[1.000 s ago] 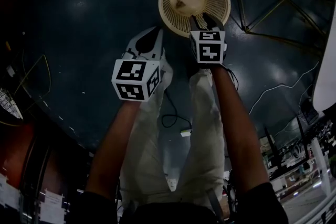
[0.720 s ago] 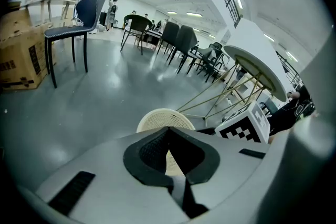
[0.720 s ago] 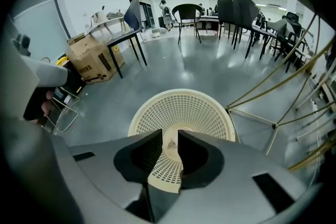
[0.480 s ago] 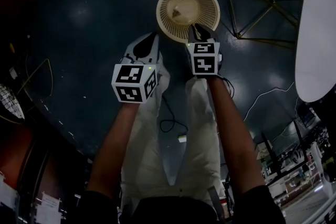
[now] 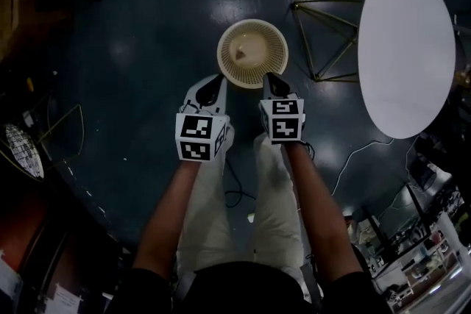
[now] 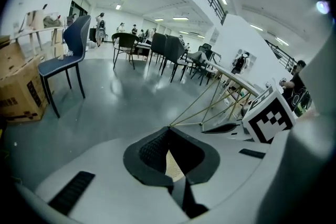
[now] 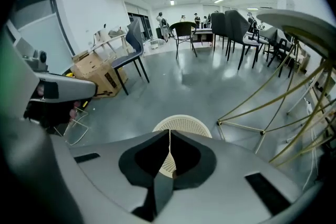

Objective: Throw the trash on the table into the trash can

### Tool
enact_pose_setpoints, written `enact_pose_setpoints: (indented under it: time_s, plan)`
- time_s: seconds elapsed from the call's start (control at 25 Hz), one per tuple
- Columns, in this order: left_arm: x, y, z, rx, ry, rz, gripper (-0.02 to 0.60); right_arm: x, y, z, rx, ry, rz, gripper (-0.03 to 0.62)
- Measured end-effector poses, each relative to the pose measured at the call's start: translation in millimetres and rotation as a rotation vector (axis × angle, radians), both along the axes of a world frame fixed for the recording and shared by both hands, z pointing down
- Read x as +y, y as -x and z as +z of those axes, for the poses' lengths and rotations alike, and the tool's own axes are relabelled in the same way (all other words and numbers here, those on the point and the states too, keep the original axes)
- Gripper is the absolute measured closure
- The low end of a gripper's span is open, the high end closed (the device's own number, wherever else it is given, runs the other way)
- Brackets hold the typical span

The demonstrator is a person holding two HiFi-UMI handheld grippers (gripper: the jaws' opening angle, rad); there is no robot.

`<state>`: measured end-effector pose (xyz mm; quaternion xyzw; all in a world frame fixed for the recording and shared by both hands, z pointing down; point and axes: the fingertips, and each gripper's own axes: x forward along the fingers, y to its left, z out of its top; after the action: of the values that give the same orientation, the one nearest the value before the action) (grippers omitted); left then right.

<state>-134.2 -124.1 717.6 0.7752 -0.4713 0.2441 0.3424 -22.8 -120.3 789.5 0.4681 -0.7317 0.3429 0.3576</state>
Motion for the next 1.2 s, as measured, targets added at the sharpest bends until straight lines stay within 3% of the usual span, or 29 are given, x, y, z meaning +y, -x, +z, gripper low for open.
enact_pose_setpoints:
  time_s: [0.28, 0.64, 0.8, 1.0, 1.2]
  plan:
    - [-14.7, -12.2, -83.0, 0.015, -0.054, 0.013, 0.568, -7.6, 5.3, -99.3, -0.063, -0.063, -0.031, 0.572]
    - [1.0, -12.5, -199.0, 0.029, -0.11, -0.035, 0.568, -2.8, 1.4, -237.9, -0.143, -0.167, -0.014, 0.574]
    - [15.6, -45.0, -244.1, 0.057, -0.132, -0.018, 0.568, 1.0, -18.0, -293.5, -0.144, -0.211, -0.051, 0.574]
    - [34.3, -93.1, -298.6, 0.058, -0.188, 0.072, 0.568, 3.9, -47.7, -360.6, -0.15, -0.295, -0.052, 0.574]
    - [52.3, -109.3, -351.9, 0.045, -0.239, 0.091, 0.568, 32.6, -67.0, -413.2, -0.176, -0.329, -0.055, 0.574]
